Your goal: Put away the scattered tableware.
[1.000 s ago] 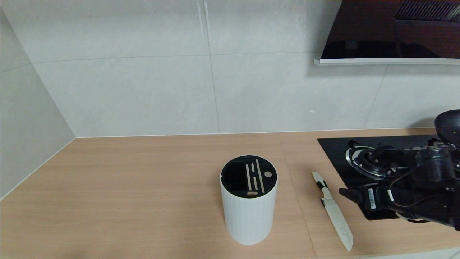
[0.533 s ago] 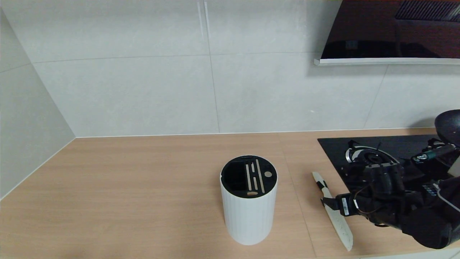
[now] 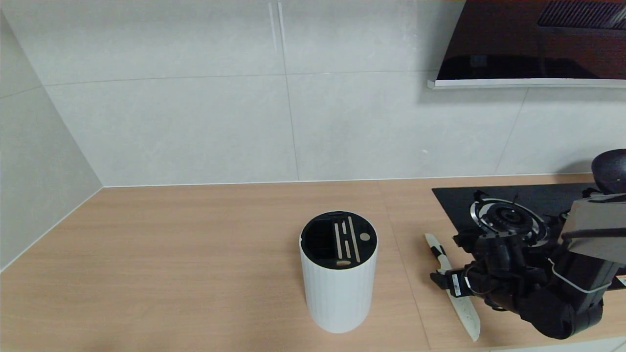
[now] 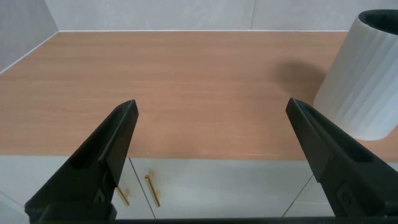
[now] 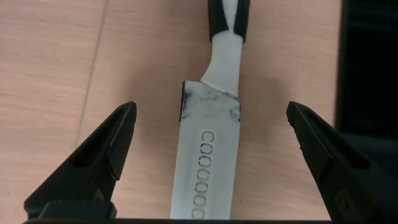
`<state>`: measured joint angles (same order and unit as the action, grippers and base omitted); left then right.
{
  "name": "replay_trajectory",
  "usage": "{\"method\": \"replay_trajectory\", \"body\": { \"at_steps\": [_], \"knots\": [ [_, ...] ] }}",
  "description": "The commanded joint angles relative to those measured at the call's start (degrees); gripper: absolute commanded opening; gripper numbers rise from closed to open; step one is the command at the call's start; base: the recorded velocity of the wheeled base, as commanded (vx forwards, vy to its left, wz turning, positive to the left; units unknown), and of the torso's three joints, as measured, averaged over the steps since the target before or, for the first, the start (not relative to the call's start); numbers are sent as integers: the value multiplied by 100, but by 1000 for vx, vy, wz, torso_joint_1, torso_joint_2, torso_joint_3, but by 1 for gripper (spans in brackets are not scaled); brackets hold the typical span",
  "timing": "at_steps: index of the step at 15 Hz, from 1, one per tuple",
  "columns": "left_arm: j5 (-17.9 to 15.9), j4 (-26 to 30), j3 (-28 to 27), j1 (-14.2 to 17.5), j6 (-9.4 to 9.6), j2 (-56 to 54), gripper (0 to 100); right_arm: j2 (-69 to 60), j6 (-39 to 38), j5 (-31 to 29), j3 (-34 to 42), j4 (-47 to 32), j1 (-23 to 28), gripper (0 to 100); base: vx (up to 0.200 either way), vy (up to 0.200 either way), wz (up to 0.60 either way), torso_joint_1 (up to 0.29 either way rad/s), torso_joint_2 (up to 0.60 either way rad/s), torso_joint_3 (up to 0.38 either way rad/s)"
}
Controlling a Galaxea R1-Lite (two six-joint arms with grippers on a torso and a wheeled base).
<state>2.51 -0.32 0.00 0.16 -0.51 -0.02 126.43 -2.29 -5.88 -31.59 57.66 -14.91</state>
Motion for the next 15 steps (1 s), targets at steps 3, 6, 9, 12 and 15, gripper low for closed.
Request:
{"method": "replay_trajectory", "body": {
  "at_steps": [3,6,9,12,15],
  "knots": [
    [4,-3,0,2,-2,2,100,224,-140,8,-129,79,-3,100,0,0,0,0,0,0],
    [4,-3,0,2,-2,2,100,321,-245,8,-181,96,-12,100,0,0,0,0,0,0],
    [-5,-3,0,2,-2,2,100,374,-254,-1,-208,96,-12,100,0,0,0,0,0,0],
    [4,-3,0,2,-2,2,100,400,-254,-1,-216,96,-12,100,0,0,0,0,0,0],
    [4,-3,0,2,-2,2,100,444,-254,-1,-225,96,-12,100,0,0,0,0,0,0]
  ]
}}
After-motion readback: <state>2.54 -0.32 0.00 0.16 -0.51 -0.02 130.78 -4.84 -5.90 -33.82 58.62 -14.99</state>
